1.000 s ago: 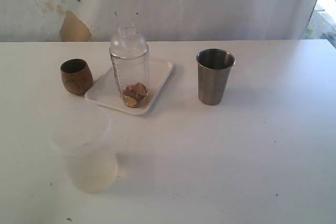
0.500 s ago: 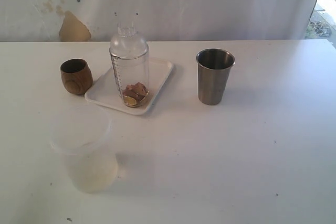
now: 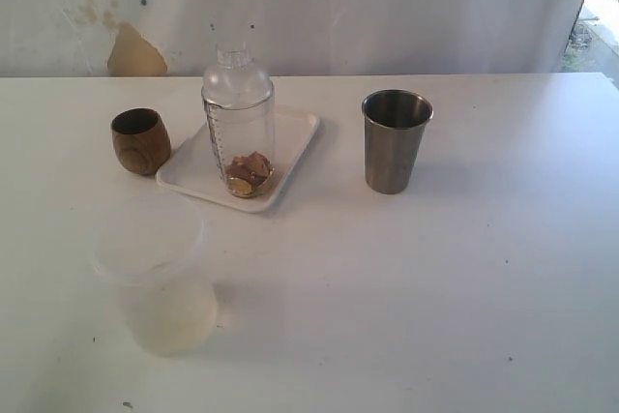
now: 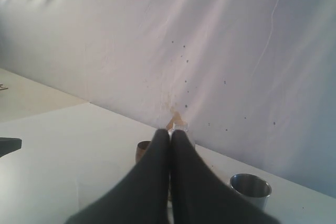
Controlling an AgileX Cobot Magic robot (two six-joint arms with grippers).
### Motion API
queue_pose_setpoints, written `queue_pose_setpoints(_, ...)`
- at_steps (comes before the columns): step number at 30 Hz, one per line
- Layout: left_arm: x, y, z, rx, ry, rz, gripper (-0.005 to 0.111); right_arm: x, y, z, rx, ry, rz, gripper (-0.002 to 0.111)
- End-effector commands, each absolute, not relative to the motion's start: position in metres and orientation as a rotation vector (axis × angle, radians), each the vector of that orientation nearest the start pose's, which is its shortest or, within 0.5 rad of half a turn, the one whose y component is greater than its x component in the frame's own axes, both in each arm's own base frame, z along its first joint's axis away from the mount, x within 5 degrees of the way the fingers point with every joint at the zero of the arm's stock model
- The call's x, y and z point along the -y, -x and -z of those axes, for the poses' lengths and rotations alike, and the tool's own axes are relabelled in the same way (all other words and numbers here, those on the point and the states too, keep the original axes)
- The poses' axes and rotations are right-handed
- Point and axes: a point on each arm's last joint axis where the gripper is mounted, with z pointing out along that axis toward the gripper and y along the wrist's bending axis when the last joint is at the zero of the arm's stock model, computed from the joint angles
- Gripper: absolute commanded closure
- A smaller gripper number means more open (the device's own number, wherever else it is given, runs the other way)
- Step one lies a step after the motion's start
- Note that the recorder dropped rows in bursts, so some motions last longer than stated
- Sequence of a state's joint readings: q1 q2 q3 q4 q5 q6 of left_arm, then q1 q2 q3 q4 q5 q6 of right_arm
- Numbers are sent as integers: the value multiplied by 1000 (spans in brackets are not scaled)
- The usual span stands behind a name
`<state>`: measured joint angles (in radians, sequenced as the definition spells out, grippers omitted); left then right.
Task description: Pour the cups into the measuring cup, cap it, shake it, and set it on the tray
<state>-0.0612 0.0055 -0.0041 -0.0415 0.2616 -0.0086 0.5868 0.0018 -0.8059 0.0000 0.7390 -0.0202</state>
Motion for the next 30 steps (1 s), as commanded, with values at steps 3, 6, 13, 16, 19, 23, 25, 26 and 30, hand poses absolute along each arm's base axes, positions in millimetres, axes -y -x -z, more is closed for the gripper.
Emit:
queue_pose_setpoints(3, 4, -56, -195, -1681, -25, 76, 107, 29, 44, -385, -1366, 430, -466, 108)
queue_pose_setpoints(6, 4, -56, -195, -1680, -25, 76, 107, 29, 44, -385, -1366, 430, -466, 108)
queue_pose_setpoints(13, 4, -56, -195, -1680, -25, 76, 107, 29, 44, -385, -1366, 430, -466, 108)
queue_pose_setpoints(16, 4, -56, -195, -1680, -25, 76, 107, 29, 44, -385, -1366, 430, -466, 108)
queue_pose_setpoints(19, 4, -56, -195, -1680, -25, 76, 107, 29, 44, -385, -1366, 430, -466, 108)
queue_pose_setpoints(23, 4, -56, -195, -1680, -25, 76, 107, 29, 44, -385, -1366, 430, -466, 108)
queue_pose_setpoints(25, 4, -56, -195, -1680, -25, 76, 107, 28, 43, -384, -1371, 428, -462, 108)
queue_pose_setpoints(26, 4, -56, -195, -1680, -25, 76, 107, 27, 42, -383, -1377, 423, -454, 108)
queue_pose_setpoints(30, 4, -56, -195, -1680, -25, 76, 107, 17, 32, -371, -1410, 375, -389, 108)
